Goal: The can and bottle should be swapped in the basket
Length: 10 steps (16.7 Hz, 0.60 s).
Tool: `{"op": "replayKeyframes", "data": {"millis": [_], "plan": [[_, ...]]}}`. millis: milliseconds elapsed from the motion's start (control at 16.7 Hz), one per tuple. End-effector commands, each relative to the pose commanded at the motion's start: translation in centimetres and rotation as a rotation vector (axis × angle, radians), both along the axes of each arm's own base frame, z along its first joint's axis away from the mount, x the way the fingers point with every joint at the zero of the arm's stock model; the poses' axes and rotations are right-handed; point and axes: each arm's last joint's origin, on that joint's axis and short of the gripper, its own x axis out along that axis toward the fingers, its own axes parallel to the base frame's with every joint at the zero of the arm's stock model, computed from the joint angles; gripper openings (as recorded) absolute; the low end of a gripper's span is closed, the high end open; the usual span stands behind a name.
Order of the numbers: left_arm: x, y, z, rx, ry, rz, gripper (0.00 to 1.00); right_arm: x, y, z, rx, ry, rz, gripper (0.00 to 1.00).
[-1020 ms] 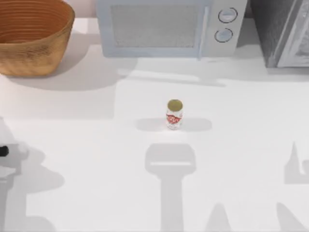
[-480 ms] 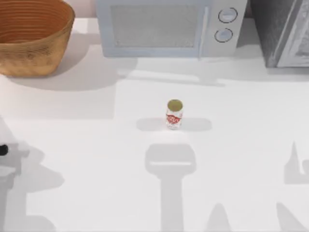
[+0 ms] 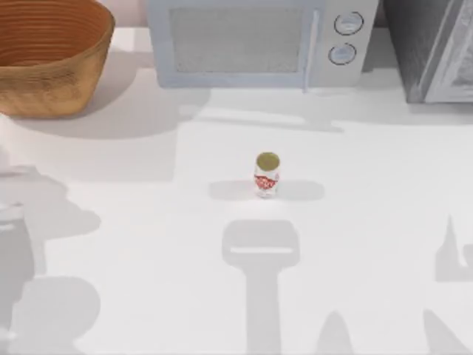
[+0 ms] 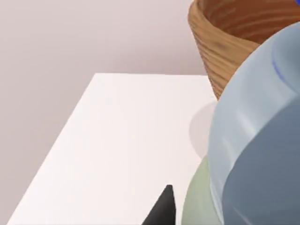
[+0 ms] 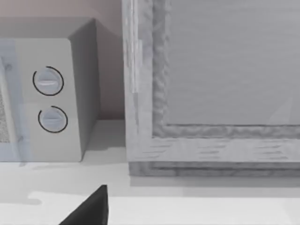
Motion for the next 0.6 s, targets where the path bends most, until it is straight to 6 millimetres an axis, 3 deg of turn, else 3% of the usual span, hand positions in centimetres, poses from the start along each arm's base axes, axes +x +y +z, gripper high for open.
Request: {"op": "replayKeyframes", "data": {"millis": [180, 300, 480, 600], "plan": [[4.0, 0.9, 5.5, 0.022, -0.041, 0.027, 0.00, 0.0, 0.0, 0.0, 0.000, 0.000, 0.000, 1.00], [6.3, 0.4, 9.7, 0.027, -0.055, 0.020, 0.00, 0.0, 0.0, 0.0, 0.000, 0.000, 0.000, 1.00], [8.7, -1.9, 15.0, 0.012, -0.034, -0.027, 0.00, 0.0, 0.0, 0.0, 0.000, 0.000, 0.000, 1.00], [9.9, -4.1, 17.3, -0.007, 0.002, -0.073, 0.00, 0.0, 0.0, 0.0, 0.000, 0.000, 0.000, 1.00]]}}
